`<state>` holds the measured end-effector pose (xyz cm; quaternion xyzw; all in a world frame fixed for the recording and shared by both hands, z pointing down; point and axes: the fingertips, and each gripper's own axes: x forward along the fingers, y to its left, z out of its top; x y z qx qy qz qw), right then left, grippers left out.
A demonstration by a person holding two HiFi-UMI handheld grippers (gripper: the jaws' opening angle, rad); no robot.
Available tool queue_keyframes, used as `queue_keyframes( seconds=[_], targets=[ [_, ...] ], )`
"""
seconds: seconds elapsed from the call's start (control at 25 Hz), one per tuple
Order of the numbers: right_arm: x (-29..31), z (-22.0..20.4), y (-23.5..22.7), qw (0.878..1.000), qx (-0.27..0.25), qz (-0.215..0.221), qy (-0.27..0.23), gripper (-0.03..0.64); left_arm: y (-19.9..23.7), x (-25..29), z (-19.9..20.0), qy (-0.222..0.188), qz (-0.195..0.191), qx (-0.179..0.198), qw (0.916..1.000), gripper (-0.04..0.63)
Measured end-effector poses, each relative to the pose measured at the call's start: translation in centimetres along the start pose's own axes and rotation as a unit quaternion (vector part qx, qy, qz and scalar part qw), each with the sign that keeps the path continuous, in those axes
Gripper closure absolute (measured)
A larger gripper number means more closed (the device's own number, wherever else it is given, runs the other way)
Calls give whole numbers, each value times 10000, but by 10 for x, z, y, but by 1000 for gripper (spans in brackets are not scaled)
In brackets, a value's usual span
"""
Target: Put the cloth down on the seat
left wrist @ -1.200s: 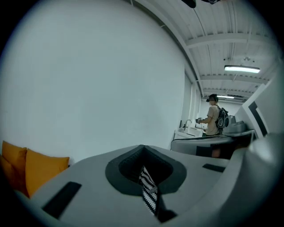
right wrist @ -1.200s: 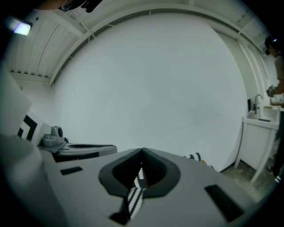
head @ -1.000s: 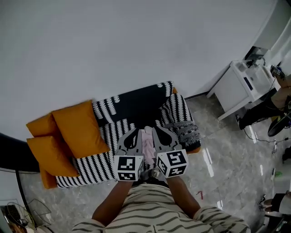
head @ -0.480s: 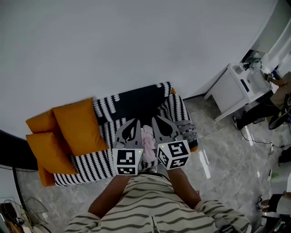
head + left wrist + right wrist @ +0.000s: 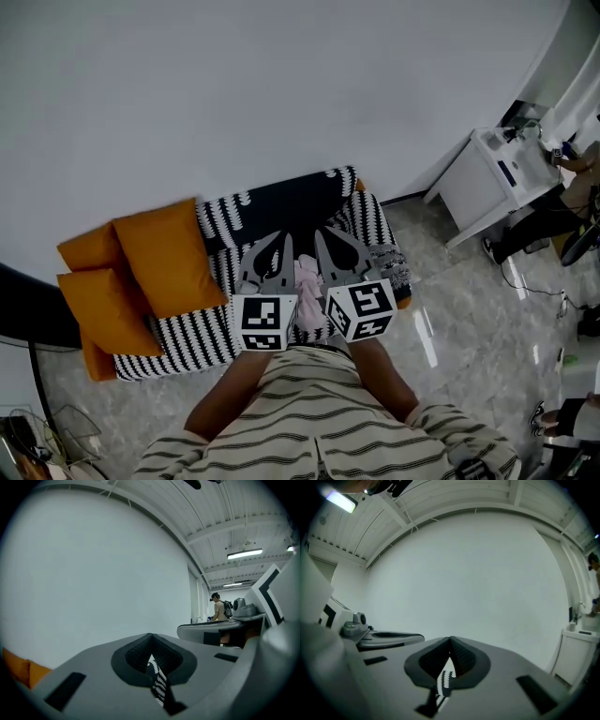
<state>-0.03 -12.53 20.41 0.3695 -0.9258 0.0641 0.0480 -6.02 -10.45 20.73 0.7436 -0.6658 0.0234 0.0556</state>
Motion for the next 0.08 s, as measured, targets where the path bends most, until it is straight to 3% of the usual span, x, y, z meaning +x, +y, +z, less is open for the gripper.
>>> queue_keyframes(
  seconds=[0.08],
  targets=[
    [0, 0, 0, 10000, -23, 13, -33, 603, 0, 1, 0, -35, 4, -18, 10000, 591]
  ],
)
